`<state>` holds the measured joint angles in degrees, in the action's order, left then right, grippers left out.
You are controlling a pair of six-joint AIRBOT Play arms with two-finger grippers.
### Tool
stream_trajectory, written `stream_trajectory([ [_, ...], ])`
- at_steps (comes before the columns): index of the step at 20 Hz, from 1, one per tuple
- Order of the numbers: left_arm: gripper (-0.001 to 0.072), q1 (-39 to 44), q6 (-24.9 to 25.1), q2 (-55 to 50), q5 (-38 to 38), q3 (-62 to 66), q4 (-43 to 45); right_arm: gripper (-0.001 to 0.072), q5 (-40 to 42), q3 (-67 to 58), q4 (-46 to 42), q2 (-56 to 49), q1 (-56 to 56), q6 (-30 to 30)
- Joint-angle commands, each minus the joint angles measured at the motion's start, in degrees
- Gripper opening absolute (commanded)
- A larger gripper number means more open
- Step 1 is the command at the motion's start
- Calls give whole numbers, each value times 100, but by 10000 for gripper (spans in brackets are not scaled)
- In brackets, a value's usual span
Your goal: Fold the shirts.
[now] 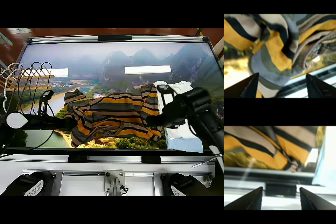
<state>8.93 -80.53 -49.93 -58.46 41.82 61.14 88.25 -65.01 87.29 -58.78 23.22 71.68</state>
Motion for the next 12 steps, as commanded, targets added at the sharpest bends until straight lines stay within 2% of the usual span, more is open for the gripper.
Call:
stream_trajectory([
  [1,674,-422,339,13,136,444,17,559,-264,-859,691,-302,11,-223],
  [3,674,-721,341,13,361,715,17,559,-761,-868,1333,-964,118,-269],
  [8,674,-1355,339,13,378,916,17,562,-925,-872,1294,-2975,944,-243],
  [12,673,-1462,334,13,387,916,15,562,-1158,-872,1335,-3521,1174,-470],
])
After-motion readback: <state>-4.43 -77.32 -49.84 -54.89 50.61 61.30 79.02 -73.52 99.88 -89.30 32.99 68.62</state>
